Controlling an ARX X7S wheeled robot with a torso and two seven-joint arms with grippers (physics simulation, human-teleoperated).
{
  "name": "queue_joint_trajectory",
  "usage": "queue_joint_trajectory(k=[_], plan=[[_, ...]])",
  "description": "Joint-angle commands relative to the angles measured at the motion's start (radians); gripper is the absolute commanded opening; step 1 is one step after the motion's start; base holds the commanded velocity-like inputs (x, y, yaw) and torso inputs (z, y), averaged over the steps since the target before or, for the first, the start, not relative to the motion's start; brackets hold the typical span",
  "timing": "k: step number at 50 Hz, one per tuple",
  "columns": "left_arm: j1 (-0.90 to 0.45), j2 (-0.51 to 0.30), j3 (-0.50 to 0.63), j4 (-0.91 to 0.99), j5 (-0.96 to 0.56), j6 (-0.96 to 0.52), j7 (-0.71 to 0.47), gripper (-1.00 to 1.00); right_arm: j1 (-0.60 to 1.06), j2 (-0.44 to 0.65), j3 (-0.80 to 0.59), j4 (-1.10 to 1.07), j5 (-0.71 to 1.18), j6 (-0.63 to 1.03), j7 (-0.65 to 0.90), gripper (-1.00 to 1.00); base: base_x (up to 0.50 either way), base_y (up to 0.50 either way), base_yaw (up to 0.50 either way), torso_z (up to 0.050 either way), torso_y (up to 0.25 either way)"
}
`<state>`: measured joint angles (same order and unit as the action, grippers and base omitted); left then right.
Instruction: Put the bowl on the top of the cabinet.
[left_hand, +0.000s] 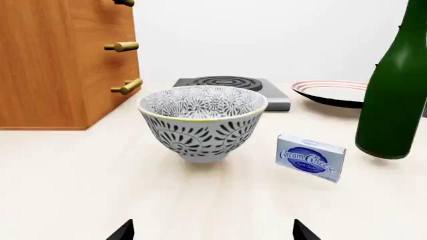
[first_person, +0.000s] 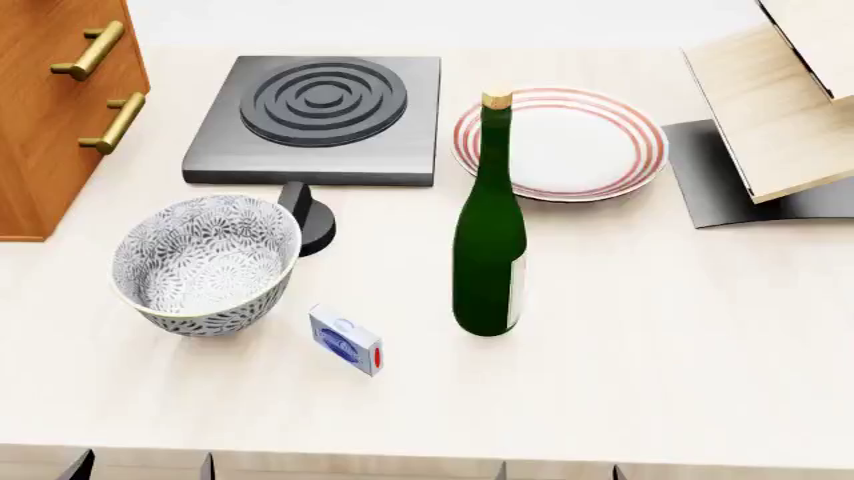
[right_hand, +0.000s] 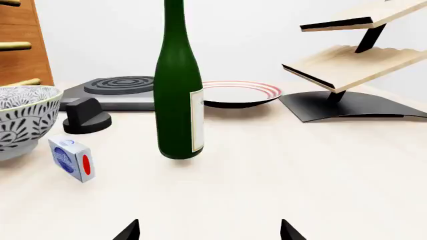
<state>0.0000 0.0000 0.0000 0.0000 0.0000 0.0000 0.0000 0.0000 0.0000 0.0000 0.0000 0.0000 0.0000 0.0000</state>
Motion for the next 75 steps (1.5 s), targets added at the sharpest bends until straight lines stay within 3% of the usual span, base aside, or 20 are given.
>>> queue_joint_trajectory(k=[1, 14, 37, 47, 75], plan=[[-0.001, -0.014, 0.016, -0.002, -0.014, 0.001, -0.016, 1.00, 0.001, 0.017, -0.022, 0.003, 0.017, -0.002, 0.022, 1.00, 0.00, 0.00, 0.00, 0.000, 0.000], [-0.006, -0.049, 0.047, 0.051, -0.046, -0.037, -0.082, 1.00, -0.014, 0.057, -0.072, -0.036, 0.012, -0.009, 0.072, 1.00, 0.00, 0.00, 0.00, 0.000, 0.000], [-0.039, -0.105, 0.116, 0.470, 0.003, -0.343, -0.146, 1.00, 0.012, 0.131, -0.062, -0.583, 0.039, 0.331, 0.107, 1.00, 0.00, 0.00, 0.00, 0.000, 0.000], [-0.075, -0.122, 0.120, 0.573, 0.002, -0.439, -0.160, 1.00, 0.045, 0.143, -0.059, -0.650, 0.055, 0.400, 0.120, 1.00, 0.00, 0.00, 0.00, 0.000, 0.000], [-0.084, -0.145, 0.129, 0.621, -0.016, -0.467, -0.196, 1.00, 0.045, 0.170, -0.061, -0.683, 0.113, 0.447, 0.123, 1.00, 0.00, 0.00, 0.00, 0.000, 0.000]])
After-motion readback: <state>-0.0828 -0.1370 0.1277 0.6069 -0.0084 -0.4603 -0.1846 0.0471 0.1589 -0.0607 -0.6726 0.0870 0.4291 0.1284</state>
